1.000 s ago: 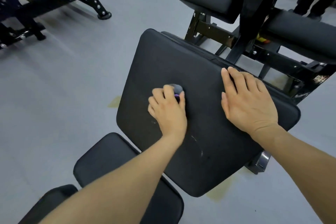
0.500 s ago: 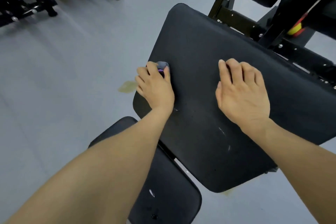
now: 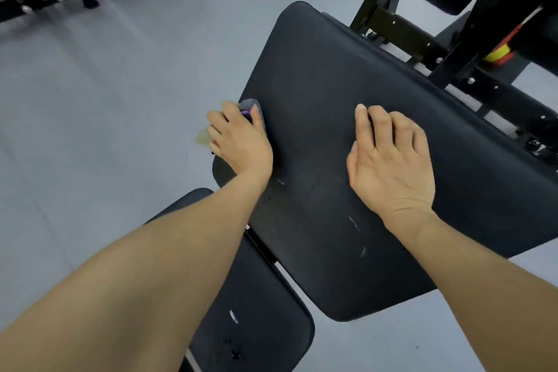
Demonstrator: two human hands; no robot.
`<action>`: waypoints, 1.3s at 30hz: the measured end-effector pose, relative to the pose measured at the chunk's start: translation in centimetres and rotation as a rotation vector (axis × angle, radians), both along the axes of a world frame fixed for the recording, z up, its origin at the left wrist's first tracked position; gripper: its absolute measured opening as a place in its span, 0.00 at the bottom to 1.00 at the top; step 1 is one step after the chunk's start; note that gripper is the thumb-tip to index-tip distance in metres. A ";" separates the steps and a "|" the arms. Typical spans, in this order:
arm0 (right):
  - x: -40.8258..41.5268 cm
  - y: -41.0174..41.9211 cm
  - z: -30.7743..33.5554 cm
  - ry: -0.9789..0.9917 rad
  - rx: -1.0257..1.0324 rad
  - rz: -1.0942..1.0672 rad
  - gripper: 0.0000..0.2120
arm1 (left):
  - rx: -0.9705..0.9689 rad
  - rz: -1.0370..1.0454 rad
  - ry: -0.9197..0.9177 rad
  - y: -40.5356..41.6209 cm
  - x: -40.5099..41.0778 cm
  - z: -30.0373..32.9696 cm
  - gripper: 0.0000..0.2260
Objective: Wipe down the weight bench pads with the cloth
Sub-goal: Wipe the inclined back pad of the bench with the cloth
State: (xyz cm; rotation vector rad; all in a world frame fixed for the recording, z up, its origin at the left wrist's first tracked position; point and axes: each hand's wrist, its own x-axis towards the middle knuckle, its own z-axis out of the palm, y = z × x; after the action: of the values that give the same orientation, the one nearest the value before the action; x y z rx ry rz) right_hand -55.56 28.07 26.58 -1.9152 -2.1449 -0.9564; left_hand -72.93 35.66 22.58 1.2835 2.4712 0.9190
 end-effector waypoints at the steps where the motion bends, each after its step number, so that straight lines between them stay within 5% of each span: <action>1: 0.1 0.0 -0.1 -0.006 0.009 0.000 0.24 | 0.008 -0.010 -0.004 -0.9 0.6 -0.2 0.16; 7: 0.1 -0.1 0.0 -0.007 0.047 0.005 0.23 | 0.110 -0.183 0.085 -5.1 1.7 -0.8 0.18; 13: 0.1 0.0 0.0 -0.026 0.042 0.014 0.23 | -0.057 0.041 -0.055 3.0 -1.9 1.0 0.18; 20: 0.3 0.0 0.0 -0.018 0.060 0.019 0.23 | 0.099 -0.155 0.086 -7.9 1.4 -2.0 0.15; 31: 0.1 0.2 -0.1 -0.043 0.089 0.006 0.23 | -0.003 0.030 -0.058 -1.0 -1.7 -1.0 0.16; 39: 0.2 0.1 -0.1 -0.040 0.081 0.004 0.23 | -0.011 -0.035 -0.051 -8.2 -0.1 -3.2 0.14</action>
State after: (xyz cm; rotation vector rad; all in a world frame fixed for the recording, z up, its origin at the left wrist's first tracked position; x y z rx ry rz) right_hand -55.33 28.13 26.46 -1.8698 -2.0957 -1.0723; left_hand -72.99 27.42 19.36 1.2792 2.4038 0.9174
